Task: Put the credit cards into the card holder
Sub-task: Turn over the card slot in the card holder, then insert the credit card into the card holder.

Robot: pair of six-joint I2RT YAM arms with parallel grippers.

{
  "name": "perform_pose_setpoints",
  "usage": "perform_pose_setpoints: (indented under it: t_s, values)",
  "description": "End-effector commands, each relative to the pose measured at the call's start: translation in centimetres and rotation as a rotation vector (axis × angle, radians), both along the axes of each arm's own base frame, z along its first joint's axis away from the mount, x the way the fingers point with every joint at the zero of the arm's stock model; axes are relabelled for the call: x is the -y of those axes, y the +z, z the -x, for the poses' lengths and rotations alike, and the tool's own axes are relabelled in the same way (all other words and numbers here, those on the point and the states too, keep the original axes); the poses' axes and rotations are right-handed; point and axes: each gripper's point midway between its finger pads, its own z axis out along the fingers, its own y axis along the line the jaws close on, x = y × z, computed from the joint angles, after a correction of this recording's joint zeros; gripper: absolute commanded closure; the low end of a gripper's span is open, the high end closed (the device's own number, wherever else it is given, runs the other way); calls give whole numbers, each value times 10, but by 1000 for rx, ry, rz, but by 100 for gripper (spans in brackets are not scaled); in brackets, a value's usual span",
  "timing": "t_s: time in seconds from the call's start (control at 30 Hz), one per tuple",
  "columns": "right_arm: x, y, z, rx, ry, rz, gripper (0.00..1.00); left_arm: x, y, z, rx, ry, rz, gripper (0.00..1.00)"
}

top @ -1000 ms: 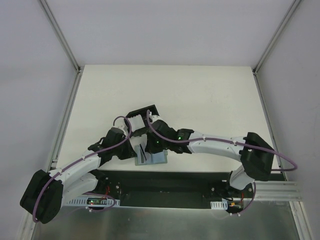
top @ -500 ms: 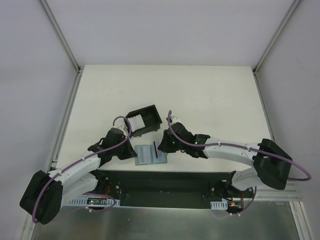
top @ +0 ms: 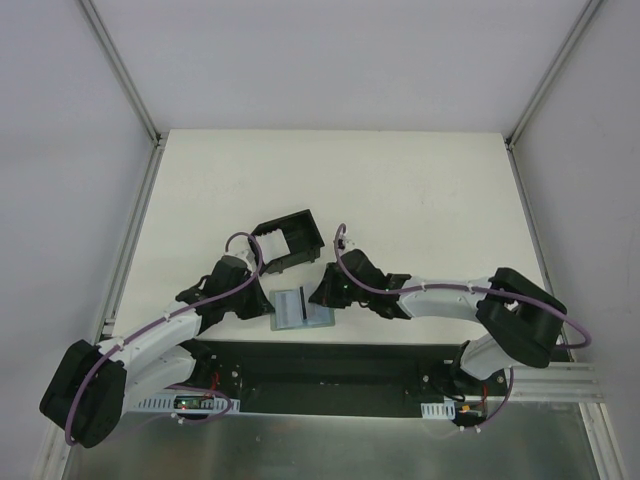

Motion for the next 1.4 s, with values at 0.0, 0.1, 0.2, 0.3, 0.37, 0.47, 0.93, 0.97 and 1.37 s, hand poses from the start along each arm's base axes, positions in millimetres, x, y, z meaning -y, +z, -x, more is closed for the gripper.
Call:
perform_pose_setpoints:
  t_s: [0.0, 0.1, 0.2, 0.3, 0.37, 0.47, 0.93, 0.97, 1.37]
  values:
    - [-10, 5, -2, -20, -8, -77, 100, -14, -17, 11, -64, 26, -63, 100]
    - [-9, 3, -2, -27, -8, -81, 100, -14, -18, 11, -69, 23, -64, 100]
    - [-7, 0, 0, -38, -16, -87, 100, -14, -18, 12, -72, 22, -64, 100]
    - [-5, -4, 1, -58, -18, -85, 100, -14, -18, 11, -70, 23, -65, 100]
    - [-5, -4, 2, -64, -19, -92, 100, -14, -17, 10, -65, 25, -65, 100]
    - [6, -10, -2, -61, -52, -77, 100, -14, -17, 11, -64, 24, -63, 100]
    - [-5, -5, 1, -84, -8, -165, 99, -14, -18, 11, -69, 23, -68, 100]
    - [-3, -3, 0, -72, -16, -162, 100, -15, -18, 11, -67, 25, -70, 100]
    - [2, 11, -5, -40, -30, -133, 99, -15, -18, 11, -68, 24, -69, 100]
